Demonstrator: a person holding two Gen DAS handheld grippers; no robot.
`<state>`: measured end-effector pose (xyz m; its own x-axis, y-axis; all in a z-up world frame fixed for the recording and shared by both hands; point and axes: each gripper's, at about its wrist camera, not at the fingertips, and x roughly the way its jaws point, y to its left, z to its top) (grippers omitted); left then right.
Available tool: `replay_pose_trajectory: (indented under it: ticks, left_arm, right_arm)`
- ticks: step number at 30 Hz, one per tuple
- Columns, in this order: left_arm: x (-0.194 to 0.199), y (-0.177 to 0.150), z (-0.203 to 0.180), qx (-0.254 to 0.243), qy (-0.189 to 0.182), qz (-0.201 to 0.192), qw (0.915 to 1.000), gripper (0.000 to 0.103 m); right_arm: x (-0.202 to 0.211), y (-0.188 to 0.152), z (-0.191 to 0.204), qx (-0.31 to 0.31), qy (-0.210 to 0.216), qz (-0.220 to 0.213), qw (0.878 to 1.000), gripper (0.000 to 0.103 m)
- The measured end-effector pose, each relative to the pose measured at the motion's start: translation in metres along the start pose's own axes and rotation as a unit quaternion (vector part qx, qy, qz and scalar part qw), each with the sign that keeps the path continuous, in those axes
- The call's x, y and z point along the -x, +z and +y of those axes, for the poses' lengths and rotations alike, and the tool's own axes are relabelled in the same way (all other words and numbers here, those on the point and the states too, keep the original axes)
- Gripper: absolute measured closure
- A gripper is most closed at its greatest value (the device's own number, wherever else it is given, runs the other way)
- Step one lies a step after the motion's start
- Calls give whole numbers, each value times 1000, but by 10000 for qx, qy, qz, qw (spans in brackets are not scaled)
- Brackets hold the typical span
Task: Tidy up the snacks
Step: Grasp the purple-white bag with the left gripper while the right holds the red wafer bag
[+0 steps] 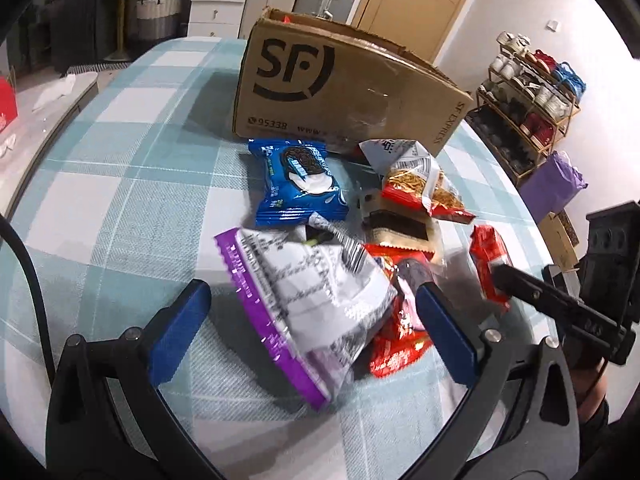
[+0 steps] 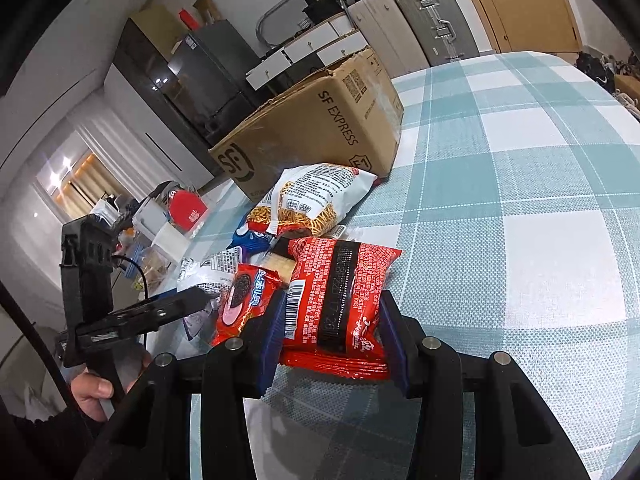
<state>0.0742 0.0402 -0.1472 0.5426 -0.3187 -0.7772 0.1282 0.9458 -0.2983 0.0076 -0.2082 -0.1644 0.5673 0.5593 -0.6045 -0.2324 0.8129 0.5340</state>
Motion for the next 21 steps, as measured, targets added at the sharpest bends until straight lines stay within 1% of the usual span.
replay_pose_trajectory:
  ticks: [3, 6, 7, 8, 10, 11, 12, 13, 15, 16, 19, 21]
  left_arm:
    - [-4, 3, 7, 430, -381, -16, 9983, 1]
    - [-5, 6, 19, 840, -591, -67, 9947, 9]
    - [-5, 7, 22, 929, -680, -82, 9933, 19]
    - [-6, 7, 26, 1011, -725, -46, 9922, 33]
    - [-7, 7, 29, 1027, -736, -3, 9920, 42]
    - [-6, 6, 29, 1009, -822, 7, 9915, 52]
    - [-6, 5, 28, 961, -935, 31, 9910, 58]
    - [-4, 4, 27, 900, -938, 39, 9915, 60]
    - [1, 1, 20, 693, -735, -54, 9949, 62]
    - [3, 0, 17, 599, -708, -90, 9956, 65]
    - [10, -2, 13, 458, -670, -142, 9966, 67]
    - [17, -1, 10, 348, -555, -241, 9976, 68]
  right_arm:
    - [-1, 0, -1, -15, 19, 32, 10000, 57]
    - [-2, 0, 0, -3, 2, 47, 10000, 57]
    - [-2, 0, 0, 0, -13, 52, 10000, 57]
    - [-2, 0, 0, 2, -19, 55, 10000, 57]
    - [-2, 1, 0, 1, -16, 52, 10000, 57]
    - [-2, 1, 0, -2, -15, 57, 10000, 57]
    - [-3, 1, 0, -8, -13, 70, 10000, 57]
    - [-4, 1, -1, -9, -19, 88, 10000, 57]
    - [-5, 1, 0, 1, -29, 109, 9999, 57]
    - [-5, 1, 0, 4, -40, 116, 9999, 57]
    - [-7, 2, -2, -20, -53, 123, 9999, 57]
    - [-7, 2, -2, -37, -62, 125, 9999, 57]
